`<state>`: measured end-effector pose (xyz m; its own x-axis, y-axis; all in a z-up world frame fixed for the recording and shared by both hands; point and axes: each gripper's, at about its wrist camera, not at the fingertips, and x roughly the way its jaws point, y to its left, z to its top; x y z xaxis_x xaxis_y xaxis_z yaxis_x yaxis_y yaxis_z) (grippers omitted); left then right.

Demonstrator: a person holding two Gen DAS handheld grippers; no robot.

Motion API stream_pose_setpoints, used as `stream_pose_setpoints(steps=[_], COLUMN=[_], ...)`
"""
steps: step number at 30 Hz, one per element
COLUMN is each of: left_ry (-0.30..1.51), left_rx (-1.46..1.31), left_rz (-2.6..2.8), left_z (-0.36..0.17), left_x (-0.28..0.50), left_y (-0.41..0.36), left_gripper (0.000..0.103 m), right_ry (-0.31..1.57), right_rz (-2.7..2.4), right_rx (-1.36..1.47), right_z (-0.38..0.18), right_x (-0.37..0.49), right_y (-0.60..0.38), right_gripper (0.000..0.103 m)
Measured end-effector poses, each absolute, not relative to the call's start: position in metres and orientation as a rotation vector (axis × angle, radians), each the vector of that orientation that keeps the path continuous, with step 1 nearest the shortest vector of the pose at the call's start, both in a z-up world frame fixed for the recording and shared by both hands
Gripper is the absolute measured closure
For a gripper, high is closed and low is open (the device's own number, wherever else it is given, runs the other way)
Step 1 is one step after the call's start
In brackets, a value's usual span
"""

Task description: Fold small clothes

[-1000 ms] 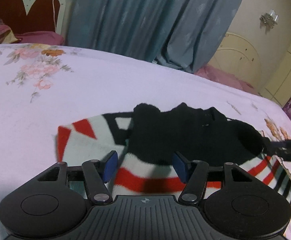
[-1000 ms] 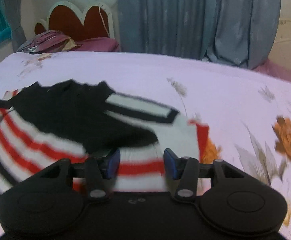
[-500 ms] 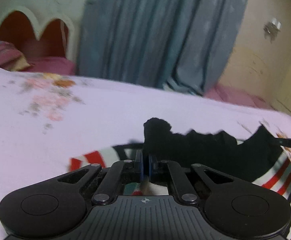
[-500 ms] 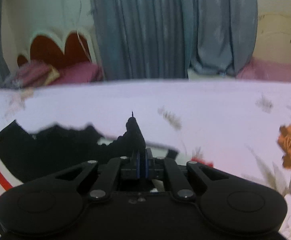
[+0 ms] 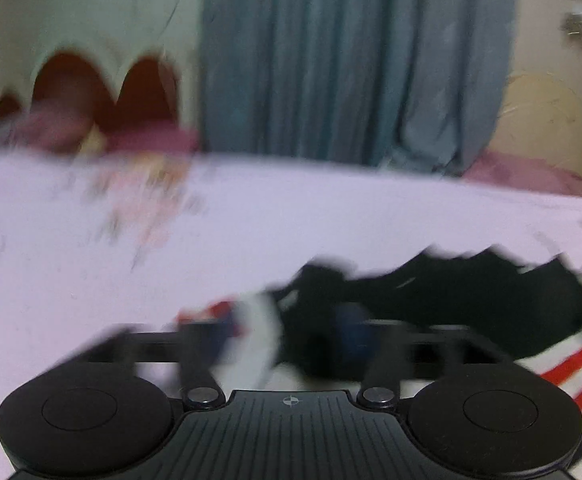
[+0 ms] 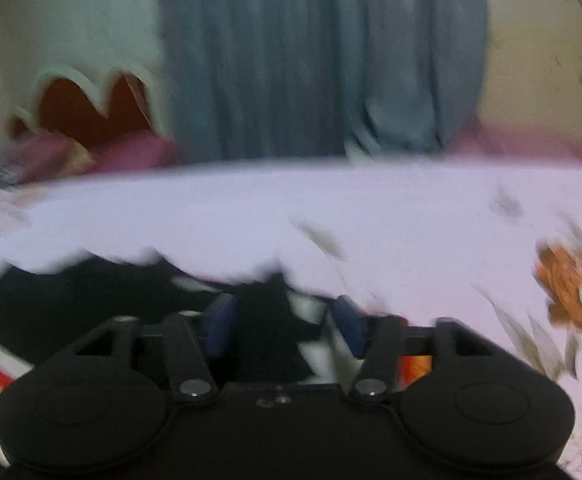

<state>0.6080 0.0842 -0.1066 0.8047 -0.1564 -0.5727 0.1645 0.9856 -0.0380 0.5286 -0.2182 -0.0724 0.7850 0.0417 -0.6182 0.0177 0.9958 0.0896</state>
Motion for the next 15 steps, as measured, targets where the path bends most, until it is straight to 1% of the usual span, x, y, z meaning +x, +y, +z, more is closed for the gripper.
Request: stream_pose_setpoints(steps=[1,2,4,5,6,9,11,13,14,15], left_ry=[0.608,0.631,0.643,0.644,0.663,0.717,0.703,0.691,0.689,0.692], left_rx=[-0.002,-0.017,0.013,0.045,0.057,0.049,0.054,0.05,0.055,0.053], left_rz=[-0.23,-0.299,-0.384,-0.399,-0.407,-0.366,-0.289,-0.222,-0.198,-0.202], left_z=[-0.104,-0.105,-0.111,-0.116,-0.122,-0.139,-0.142,-0.144,-0.145,-0.145], left_x=[0.602,0.599,0.593,0.59,0.59,0.591,0.587,0.578,0.575,0.573], left_y=[0.071,0.054,0.021,0.006,-0.002,0.007,0.034,0.068,0.082,0.089], left_gripper=[0.03,0.03,0.03,0.03,0.03,0.03,0.03,0.03,0.03,0.03], right_ry=[0.697,0.73,0.747,0.762,0.783,0.802,0.797,0.801,0.805,0.799], right_rz=[0.08,0.142,0.202,0.23,0.249,0.26,0.223,0.082,0.032,0.036], right_rx=[0.096,0.076,0.026,0.012,-0.002,-0.076,-0.093,-0.069,-0.044,0.013], right_z=[-0.072,-0.075,-0.082,-0.086,-0.092,-0.102,-0.099,-0.101,-0.102,-0.102], right_x=[0.529,0.53,0.532,0.533,0.535,0.532,0.526,0.521,0.516,0.509], right_y=[-0.206,-0.188,-0.158,-0.146,-0.136,-0.126,-0.143,-0.181,-0.202,-0.222], right_gripper=[0.067,0.073,0.073,0.069,0.063,0.054,0.054,0.057,0.066,0.068])
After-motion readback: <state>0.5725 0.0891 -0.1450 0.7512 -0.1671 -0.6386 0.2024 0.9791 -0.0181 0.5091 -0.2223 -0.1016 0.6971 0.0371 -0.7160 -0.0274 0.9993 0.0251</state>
